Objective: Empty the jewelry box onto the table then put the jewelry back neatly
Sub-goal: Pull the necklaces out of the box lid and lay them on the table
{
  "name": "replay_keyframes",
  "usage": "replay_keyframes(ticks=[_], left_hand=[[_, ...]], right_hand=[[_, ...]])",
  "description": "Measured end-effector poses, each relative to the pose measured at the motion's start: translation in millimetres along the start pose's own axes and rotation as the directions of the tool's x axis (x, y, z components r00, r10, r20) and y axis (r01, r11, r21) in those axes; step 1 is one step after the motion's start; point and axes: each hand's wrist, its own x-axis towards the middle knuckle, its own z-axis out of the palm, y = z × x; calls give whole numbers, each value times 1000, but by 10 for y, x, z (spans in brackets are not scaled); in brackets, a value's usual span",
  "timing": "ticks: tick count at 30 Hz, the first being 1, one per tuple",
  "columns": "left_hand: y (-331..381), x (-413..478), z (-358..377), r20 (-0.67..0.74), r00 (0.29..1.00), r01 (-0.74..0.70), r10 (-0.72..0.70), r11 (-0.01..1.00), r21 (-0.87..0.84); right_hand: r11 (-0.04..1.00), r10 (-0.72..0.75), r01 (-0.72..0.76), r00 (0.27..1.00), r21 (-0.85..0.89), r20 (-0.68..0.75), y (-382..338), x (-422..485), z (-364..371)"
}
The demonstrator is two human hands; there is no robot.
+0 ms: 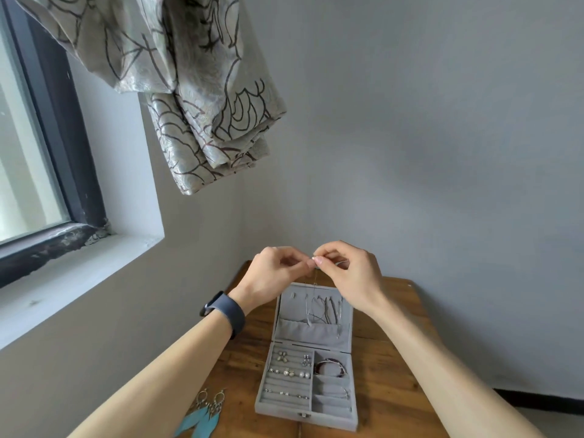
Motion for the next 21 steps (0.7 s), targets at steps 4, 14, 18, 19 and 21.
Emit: replay_keyframes(ticks=[4,14,18,19,21], left_hand=[[87,-183,-16,-23,998,59,-65,975,-213],[43,-526,-52,99,978,209,-184,845,-492],[-98,-669,-91,190,947,322,-260,768,-554],[-137,-698,-103,192,940,341,-282,749,-569],[-233,-778,-126,178,916,388,-361,679,-623]], right_hand=[[982,87,-87,996,171,2,-96,-223,34],[889,316,-422,846,178,429,-21,-1007,514],[867,335,-468,803,173,492,28,-1360,737],[862,344,-475,805,178,484,51,-1448,774],[819,388,-523,807,234,446,100,-1660,830]])
